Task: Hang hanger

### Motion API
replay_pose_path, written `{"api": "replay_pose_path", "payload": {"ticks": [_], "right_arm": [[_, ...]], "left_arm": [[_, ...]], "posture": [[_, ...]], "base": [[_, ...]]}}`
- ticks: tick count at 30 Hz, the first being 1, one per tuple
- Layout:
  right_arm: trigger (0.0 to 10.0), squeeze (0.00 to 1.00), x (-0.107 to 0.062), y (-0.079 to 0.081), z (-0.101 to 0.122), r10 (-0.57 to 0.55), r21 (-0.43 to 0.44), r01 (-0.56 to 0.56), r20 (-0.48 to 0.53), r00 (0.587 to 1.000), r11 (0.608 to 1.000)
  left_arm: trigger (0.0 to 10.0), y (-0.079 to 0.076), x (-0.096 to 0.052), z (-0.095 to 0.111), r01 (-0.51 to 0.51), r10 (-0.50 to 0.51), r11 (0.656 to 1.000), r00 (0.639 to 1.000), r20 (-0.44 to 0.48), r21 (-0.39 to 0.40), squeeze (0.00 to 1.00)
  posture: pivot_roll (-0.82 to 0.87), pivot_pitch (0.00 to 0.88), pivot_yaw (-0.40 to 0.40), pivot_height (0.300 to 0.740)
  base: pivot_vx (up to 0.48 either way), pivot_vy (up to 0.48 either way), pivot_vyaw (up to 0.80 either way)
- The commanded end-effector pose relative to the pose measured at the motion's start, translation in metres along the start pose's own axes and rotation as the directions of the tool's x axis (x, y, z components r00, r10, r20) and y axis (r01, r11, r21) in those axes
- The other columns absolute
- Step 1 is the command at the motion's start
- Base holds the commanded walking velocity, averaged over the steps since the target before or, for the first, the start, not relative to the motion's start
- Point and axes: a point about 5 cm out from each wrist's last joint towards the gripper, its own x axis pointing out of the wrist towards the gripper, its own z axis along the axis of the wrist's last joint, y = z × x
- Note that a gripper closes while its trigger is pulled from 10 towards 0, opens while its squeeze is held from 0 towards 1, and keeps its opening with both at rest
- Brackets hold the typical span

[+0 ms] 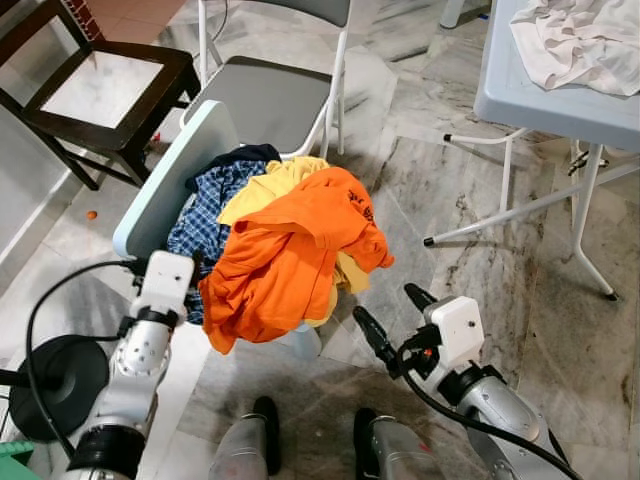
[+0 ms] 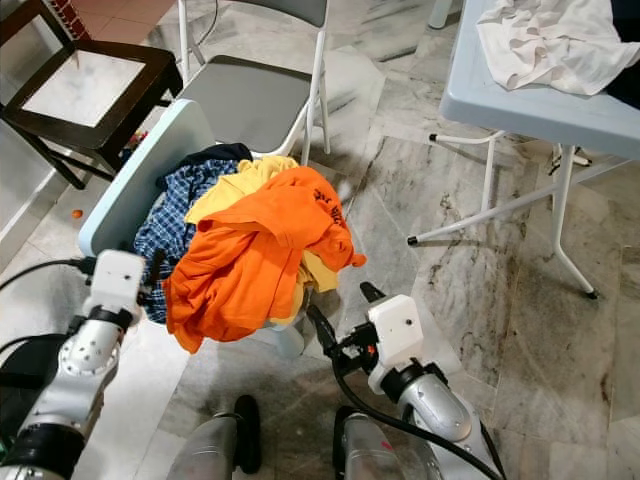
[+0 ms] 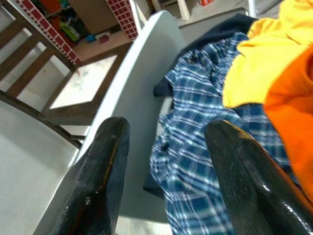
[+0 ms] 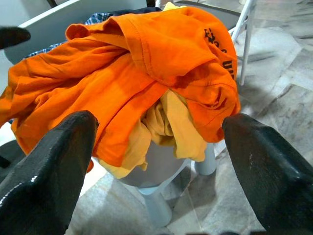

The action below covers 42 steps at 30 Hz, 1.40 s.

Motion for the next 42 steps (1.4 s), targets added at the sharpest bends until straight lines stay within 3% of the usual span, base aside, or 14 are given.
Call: {"api": "replay_pose_path", "payload": {"ticks": [1,7,13,14,15,16,27,31,36,42], "right_arm": [[10.0,0.0,-0.003,0.002,-0.005,0.005,0.002,-0.005,-0.019,1.0,1.0],[10.0,0.0,-0.005,0.003,-0.004,0.003,0.001,-0.003,-0.021,1.0,1.0],[10.0,0.0,-0.008,0.003,-0.003,0.006,-0.012,-0.006,-0.026,1.0,1.0],[10.0,0.0,-0.009,0.003,-0.003,0.005,-0.014,-0.006,-0.027,1.0,1.0],[10.0,0.0,-0.01,0.003,-0.003,0.004,-0.016,-0.004,-0.027,1.0,1.0],[10.0,0.0,-0.01,0.002,-0.003,0.003,-0.016,-0.003,-0.028,1.0,1.0],[10.0,0.0,-0.01,0.004,-0.003,0.006,-0.02,-0.007,-0.029,1.0,1.0],[10.0,0.0,-0.01,0.006,-0.002,0.011,-0.018,-0.011,-0.027,1.0,1.0],[10.0,0.0,-0.015,0.011,0.006,0.103,0.0,-0.103,-0.018,0.995,0.995],[10.0,0.0,-0.018,0.002,0.009,0.082,-0.035,-0.083,-0.029,0.996,0.996]], "left_arm": [[10.0,0.004,-0.005,-0.016,-0.005,0.005,1.0,0.998,-0.067,0.004,1.0],[10.0,-0.006,0.005,-0.02,0.161,-0.161,0.987,0.981,-0.112,-0.016,1.0],[10.0,-0.01,0.008,-0.023,0.229,-0.227,0.974,0.965,-0.13,-0.004,1.0],[10.0,-0.01,0.009,-0.022,0.238,-0.236,0.971,0.963,-0.128,0.002,0.92],[10.0,-0.008,0.011,-0.02,0.232,-0.229,0.972,0.966,-0.117,0.019,0.2],[10.0,-0.008,0.013,-0.018,0.227,-0.224,0.974,0.968,-0.11,0.018,0.0],[10.0,0.0,0.029,0.002,0.139,-0.138,0.989,0.99,-0.018,0.054,0.0],[10.0,-0.013,0.027,-0.003,0.215,-0.214,0.976,0.975,-0.052,0.02,0.0],[10.0,-0.032,0.027,0.003,0.324,-0.324,0.946,0.946,-0.018,0.005,0.0],[10.0,-0.037,0.033,0.01,0.337,-0.336,0.942,0.942,-0.012,0.016,0.0]], "posture": [[-0.12,0.282,0.042,0.74],[-0.13,0.294,0.039,0.74],[-0.16,0.304,0.03,0.74],[-0.16,0.305,0.028,0.74],[-0.16,0.306,0.028,0.74],[-0.16,0.307,0.028,0.74],[-0.16,0.308,0.033,0.74],[-0.16,0.316,0.032,0.74],[-0.18,0.335,0.019,0.74],[-0.19,0.34,0.014,0.74]], "base": [[0.0,0.0,0.0],[0.0,0.0,0.0],[0.0,0.0,0.0],[0.0,0.0,0.0],[0.0,0.0,0.0],[0.0,0.0,0.0],[0.0,0.0,0.0],[0.0,0.0,0.0],[0.0,0.0,0.0],[0.0,0.0,0.0]]}}
